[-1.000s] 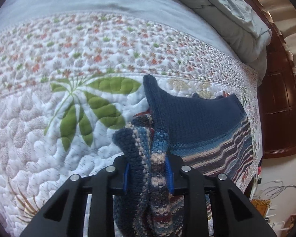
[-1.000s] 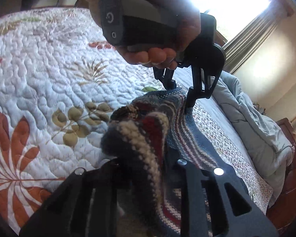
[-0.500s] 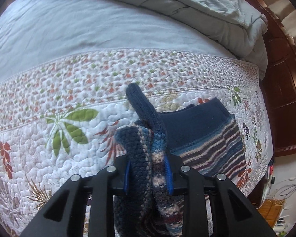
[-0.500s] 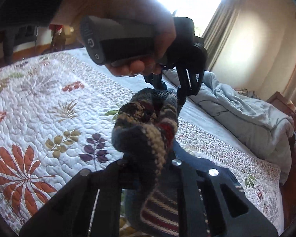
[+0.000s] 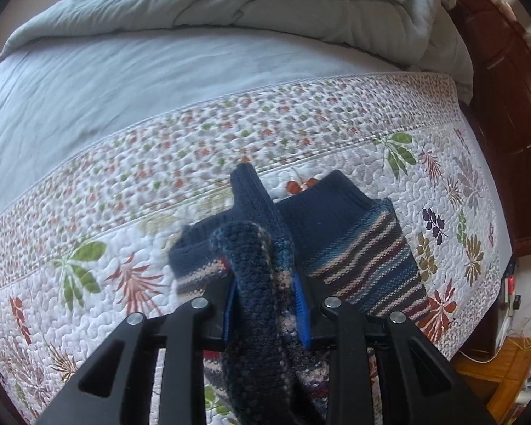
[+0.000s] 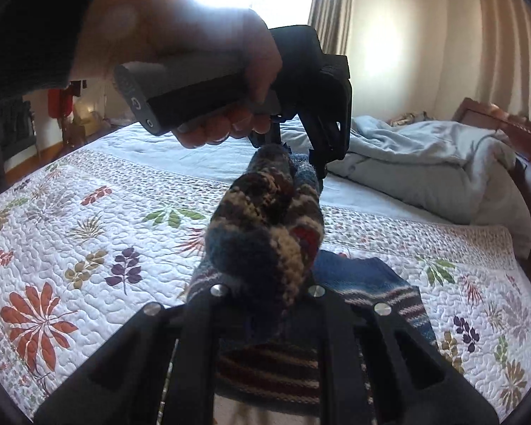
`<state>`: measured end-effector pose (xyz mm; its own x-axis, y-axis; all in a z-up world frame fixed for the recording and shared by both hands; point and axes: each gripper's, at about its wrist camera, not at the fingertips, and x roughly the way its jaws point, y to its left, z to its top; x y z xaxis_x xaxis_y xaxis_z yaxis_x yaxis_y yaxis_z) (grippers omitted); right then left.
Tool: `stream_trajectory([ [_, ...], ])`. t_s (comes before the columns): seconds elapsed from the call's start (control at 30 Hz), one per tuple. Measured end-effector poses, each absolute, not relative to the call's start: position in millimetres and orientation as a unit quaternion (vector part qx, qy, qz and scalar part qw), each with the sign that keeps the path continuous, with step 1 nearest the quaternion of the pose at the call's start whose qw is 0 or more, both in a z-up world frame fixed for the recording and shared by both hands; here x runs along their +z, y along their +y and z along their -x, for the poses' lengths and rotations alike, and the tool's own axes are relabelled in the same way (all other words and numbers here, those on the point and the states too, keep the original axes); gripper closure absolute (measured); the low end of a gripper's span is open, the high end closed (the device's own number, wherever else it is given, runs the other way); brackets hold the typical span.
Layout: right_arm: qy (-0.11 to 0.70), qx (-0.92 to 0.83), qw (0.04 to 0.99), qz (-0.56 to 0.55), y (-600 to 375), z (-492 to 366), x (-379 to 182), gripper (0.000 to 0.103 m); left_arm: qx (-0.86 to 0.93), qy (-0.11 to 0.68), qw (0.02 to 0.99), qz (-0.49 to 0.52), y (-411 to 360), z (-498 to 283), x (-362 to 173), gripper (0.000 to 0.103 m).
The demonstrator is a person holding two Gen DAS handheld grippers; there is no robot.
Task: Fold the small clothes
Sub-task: 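Fold the held edge over the sweater with both grippers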
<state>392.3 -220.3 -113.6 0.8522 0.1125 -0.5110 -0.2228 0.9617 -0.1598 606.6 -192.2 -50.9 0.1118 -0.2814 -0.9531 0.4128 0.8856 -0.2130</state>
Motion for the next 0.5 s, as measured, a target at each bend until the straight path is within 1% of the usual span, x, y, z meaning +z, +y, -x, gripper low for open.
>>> stream_trajectory([
  [0.2,0.264,0.068,0.96,0.061,-267,-393,-121,0.092,-0.231,0.628,0.74,-0.069,-240,-607,-62,0.076],
  [0.5,0.262,0.035,0.964,0.01,-328,-386,-140,0.092,-0.233,0.64,0.724,-0.112,-319,-599,-92,0.076],
])
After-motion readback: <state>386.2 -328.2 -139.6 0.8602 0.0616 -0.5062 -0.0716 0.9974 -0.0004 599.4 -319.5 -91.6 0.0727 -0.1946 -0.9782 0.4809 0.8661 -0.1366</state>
